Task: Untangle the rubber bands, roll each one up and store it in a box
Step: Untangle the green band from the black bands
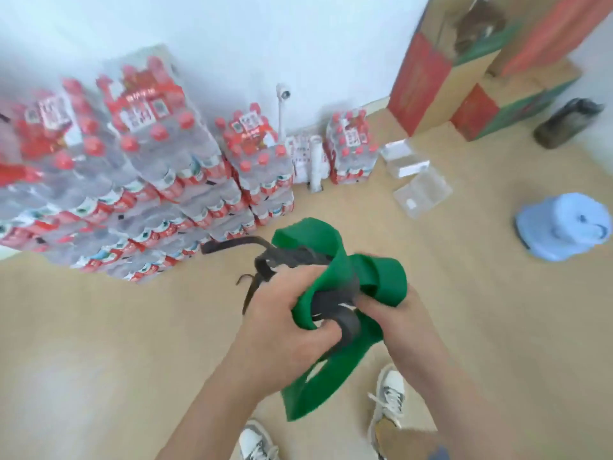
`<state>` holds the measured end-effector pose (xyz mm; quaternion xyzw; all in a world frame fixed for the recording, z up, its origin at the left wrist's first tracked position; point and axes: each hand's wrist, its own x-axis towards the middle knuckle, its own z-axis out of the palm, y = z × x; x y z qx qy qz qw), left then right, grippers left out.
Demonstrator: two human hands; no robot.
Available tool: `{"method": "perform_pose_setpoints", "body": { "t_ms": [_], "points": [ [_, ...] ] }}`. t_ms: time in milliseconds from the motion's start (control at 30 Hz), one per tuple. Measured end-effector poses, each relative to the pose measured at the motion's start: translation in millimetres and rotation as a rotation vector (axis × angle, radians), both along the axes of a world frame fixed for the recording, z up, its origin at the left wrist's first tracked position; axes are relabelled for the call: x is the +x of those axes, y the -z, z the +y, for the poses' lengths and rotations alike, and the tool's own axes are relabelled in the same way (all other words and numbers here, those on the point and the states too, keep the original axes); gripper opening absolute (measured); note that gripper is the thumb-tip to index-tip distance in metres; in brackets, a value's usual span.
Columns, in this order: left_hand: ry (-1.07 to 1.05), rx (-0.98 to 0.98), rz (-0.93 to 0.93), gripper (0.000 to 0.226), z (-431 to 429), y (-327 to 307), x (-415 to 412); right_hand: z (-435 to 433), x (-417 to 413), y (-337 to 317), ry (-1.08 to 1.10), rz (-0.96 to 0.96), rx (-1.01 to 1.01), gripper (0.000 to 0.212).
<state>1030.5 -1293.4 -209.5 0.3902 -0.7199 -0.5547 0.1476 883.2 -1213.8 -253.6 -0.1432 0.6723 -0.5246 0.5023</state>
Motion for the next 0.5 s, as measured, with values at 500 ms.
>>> {"method": "perform_pose_setpoints", "body": {
  "t_ms": [500],
  "points": [
    [0.27,-0.667,-0.241,0.055,44.5,-170.4,-343.9,55.9,-346.6,-210.0,-0.224,0.12,-0.166,0.028]
  ]
}}
